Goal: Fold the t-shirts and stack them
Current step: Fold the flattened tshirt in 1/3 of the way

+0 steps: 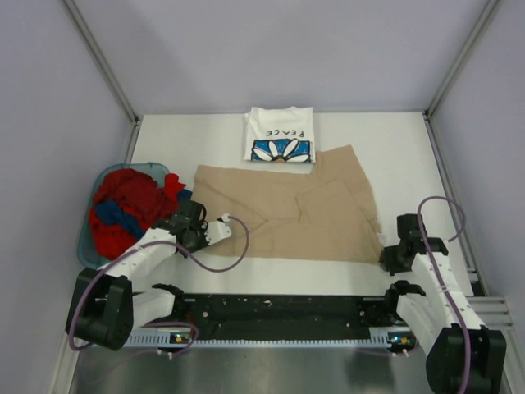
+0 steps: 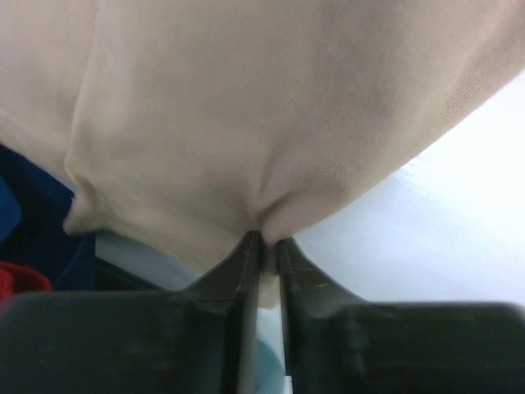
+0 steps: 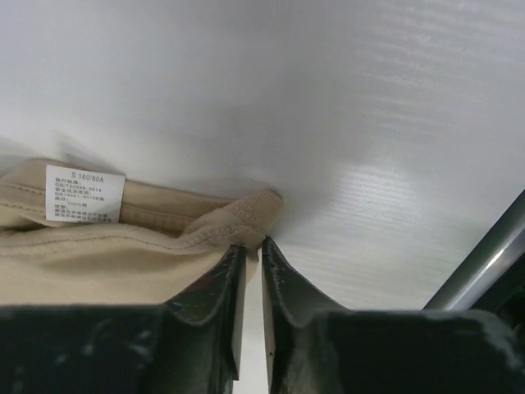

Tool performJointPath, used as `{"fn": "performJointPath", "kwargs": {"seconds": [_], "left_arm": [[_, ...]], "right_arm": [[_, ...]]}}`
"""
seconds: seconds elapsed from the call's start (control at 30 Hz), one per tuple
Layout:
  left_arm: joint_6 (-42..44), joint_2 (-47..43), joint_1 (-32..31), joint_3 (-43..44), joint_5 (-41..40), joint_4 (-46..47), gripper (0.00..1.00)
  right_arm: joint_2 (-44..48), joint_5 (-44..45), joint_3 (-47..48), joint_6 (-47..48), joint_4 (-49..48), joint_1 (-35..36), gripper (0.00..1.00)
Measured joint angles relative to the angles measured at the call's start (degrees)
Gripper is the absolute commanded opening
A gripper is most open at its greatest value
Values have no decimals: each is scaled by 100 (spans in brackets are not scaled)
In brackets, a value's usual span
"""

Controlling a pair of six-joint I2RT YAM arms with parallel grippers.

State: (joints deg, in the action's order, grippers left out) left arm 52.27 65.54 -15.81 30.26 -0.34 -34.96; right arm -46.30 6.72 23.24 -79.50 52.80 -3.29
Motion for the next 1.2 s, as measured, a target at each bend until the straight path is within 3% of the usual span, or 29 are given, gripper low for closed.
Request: {"fn": "performJointPath", "kwargs": {"seconds": [0.07,0.27,0.37,0.57,0.6,0.67,0.73,0.83,0.93,1.07,1.2], "left_arm": [[4,46,0,-55,-61,170,0],[13,-55,-7,-107,-48,197,0],[-35,-127,-15,-61,264,-120,0],[-177,-223,-321,39,859,-1005,0],[-181,-251,-433,39,870,-1137,4],[-245,-286,-732,70,896,-1419,29],[-321,-293,-1005,179,898,-1683,48],[-361,-275,-1438,479,1001,-2146,51],[-280,-264,-1467,852,1178,-2490,54],[-278,-190,-1126,1322,1259,-2472,54],[-442,487,-715,1773,1279,-2149,54]], "right_arm": [[-24,260,4,-72,-52,-33,0],[-90,612,122,254,-74,-800,0],[-122,719,330,553,17,-1200,0],[-144,975,820,688,396,-1292,0],[-144,1054,894,667,485,-1292,0],[-144,1259,1032,601,693,-1294,0],[-144,1451,1121,555,839,-1300,0],[-184,1725,1169,479,927,-1316,1],[-321,1878,1169,424,966,-1338,2],[-435,1987,1169,376,986,-1340,3],[-442,2120,1169,337,990,-1340,3]]}}
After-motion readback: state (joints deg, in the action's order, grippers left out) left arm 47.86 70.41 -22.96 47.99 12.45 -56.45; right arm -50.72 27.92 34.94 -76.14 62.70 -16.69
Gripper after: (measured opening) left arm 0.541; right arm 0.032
